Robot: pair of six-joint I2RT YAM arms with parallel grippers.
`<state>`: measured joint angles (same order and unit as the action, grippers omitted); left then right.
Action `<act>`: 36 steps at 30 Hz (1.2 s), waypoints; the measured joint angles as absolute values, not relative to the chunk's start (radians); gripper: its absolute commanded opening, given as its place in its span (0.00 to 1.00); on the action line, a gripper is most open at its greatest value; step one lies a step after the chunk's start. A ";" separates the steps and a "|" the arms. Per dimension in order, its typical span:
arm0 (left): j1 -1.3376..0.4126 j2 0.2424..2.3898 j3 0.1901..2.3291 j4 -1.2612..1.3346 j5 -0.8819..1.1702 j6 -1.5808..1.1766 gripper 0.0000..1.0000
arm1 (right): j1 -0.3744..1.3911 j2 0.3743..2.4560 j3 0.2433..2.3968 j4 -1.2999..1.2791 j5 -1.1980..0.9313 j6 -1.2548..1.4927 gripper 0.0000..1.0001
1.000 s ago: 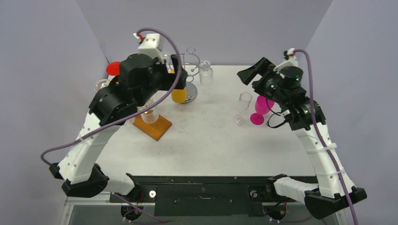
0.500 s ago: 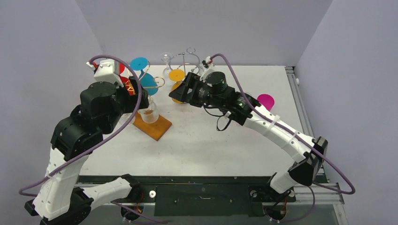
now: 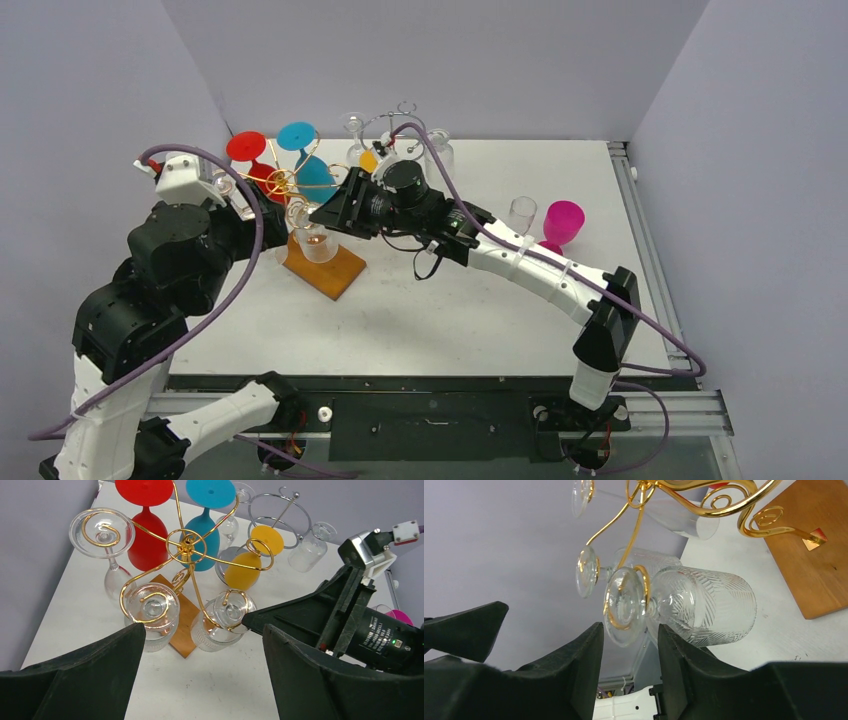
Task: Take the wine glass off the wine glass rack
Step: Pick up the wine glass from the wine rack.
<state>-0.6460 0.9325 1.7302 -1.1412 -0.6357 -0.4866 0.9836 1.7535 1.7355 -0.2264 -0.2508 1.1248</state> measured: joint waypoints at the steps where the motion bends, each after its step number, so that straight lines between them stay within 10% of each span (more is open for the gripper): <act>1: -0.646 0.931 1.730 -1.141 -0.636 -0.487 0.84 | 0.984 1.761 1.736 -0.225 -0.252 1.132 0.37; 22: -0.646 0.931 1.715 -1.140 -0.642 -0.485 0.85 | 0.984 1.780 1.744 -0.212 -0.255 1.182 0.01; 36: -0.646 0.942 1.703 -1.131 -0.639 -0.485 0.85 | 0.979 1.769 1.720 -0.194 -0.263 1.207 0.00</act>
<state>-0.6460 0.9417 1.7035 -1.1313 -0.6388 -0.4850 0.9794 1.7695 1.7199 -0.1940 -0.2630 1.2068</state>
